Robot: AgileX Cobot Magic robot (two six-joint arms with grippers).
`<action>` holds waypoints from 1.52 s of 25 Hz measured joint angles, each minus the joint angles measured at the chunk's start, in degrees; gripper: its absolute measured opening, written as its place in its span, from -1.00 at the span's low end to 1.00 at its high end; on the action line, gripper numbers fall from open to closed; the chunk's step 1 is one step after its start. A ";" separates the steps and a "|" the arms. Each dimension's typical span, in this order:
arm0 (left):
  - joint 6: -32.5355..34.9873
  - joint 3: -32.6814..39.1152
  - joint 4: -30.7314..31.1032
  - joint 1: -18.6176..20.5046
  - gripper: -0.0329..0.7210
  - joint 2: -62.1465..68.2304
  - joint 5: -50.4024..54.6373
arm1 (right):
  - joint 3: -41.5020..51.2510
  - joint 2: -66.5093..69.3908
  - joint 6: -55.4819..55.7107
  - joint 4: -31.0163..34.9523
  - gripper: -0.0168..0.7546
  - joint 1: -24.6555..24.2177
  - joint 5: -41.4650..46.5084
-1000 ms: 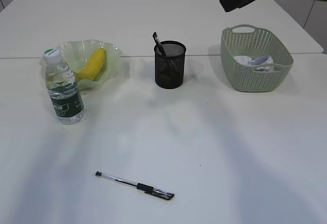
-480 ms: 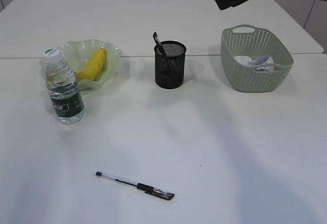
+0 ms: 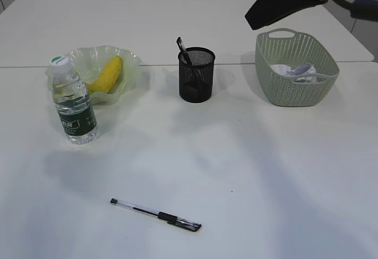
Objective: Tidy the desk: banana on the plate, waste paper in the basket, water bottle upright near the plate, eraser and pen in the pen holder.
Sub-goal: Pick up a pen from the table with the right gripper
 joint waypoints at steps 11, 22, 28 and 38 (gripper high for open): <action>48.15 -5.02 -40.08 -3.17 0.17 6.37 -0.37 | 0.00 -5.29 -0.64 1.20 -0.16 0.00 0.00; 65.89 -18.81 -48.25 -3.99 0.17 22.64 5.21 | 4.77 -8.46 -2.16 1.56 -0.16 0.00 0.00; 73.24 -22.61 -48.37 -10.28 0.24 31.81 6.68 | 6.41 -11.28 -3.01 -2.24 -0.16 0.00 0.00; 92.10 -22.83 -50.35 -13.77 0.28 37.94 2.73 | 6.98 -17.78 -3.29 -13.56 -0.16 0.00 0.12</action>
